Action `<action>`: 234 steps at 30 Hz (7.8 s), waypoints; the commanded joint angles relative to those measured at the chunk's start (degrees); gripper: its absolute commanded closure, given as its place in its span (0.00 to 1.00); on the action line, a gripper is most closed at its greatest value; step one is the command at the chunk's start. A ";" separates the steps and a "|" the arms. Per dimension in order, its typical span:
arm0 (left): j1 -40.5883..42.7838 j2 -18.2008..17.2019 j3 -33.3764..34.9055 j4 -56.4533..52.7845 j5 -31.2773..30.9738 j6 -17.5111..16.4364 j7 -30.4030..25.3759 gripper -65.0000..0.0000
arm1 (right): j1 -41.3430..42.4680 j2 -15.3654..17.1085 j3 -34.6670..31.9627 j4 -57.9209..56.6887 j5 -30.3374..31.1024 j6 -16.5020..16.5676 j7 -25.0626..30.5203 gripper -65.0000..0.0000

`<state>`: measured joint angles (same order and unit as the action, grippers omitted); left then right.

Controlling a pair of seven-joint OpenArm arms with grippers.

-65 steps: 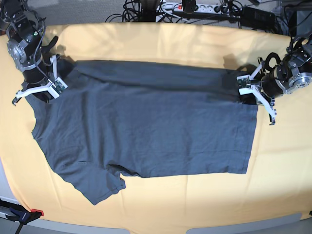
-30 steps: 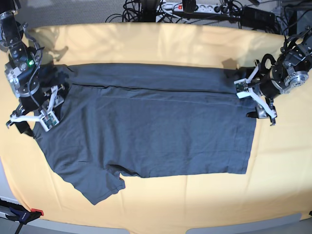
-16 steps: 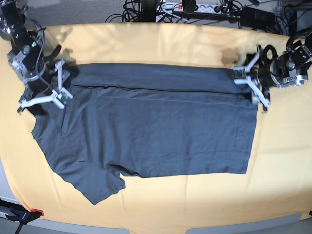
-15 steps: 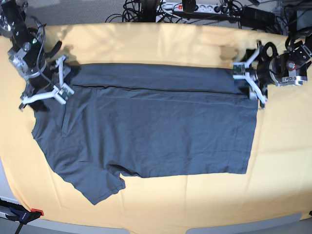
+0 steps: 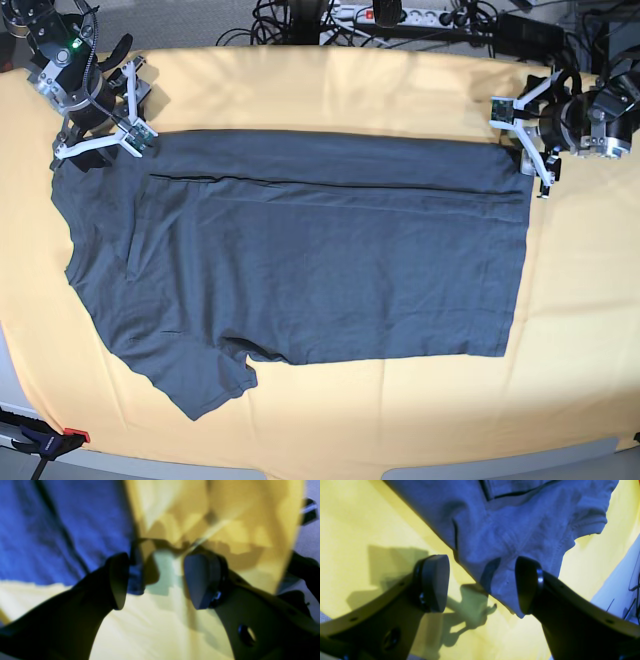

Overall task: Fold the T-shirt properly
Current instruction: 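Fold the gripped shirt edge over onto the shirt with both grippers, then release the folded edge and regrasp the fold line with both grippers, then pull the folded shirt toward the robot with both grippers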

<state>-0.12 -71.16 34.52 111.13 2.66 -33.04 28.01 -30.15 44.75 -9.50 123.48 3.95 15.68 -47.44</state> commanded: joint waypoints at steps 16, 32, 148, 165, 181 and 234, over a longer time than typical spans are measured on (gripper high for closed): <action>-0.55 0.50 -0.42 -4.70 15.19 16.76 0.33 0.41 | 0.17 0.98 0.55 0.92 -0.52 -0.90 0.17 0.36; -0.70 -0.15 -0.42 0.11 14.75 17.75 5.18 0.51 | 0.17 0.98 0.55 0.92 -0.96 -0.87 0.22 0.36; -4.52 0.02 -0.46 -1.86 6.97 3.74 -2.08 1.00 | 6.73 7.48 0.55 -15.67 -8.07 -5.31 8.79 0.44; -4.50 -1.55 -0.46 -0.52 6.51 3.17 -0.79 1.00 | 6.78 7.67 0.55 -15.78 -13.31 -5.35 -0.07 1.00; -4.50 -10.75 -0.46 5.84 -2.32 -6.95 -1.22 1.00 | -0.57 15.43 0.55 -12.48 -2.14 0.13 -7.30 1.00; 5.35 -17.84 -0.39 14.49 -17.97 -6.96 4.13 1.00 | -11.28 23.37 0.55 -2.73 21.35 14.16 -20.37 1.00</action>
<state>5.56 -88.53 34.59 125.08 -15.22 -39.70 31.99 -41.58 66.98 -9.52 120.05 25.17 29.63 -66.72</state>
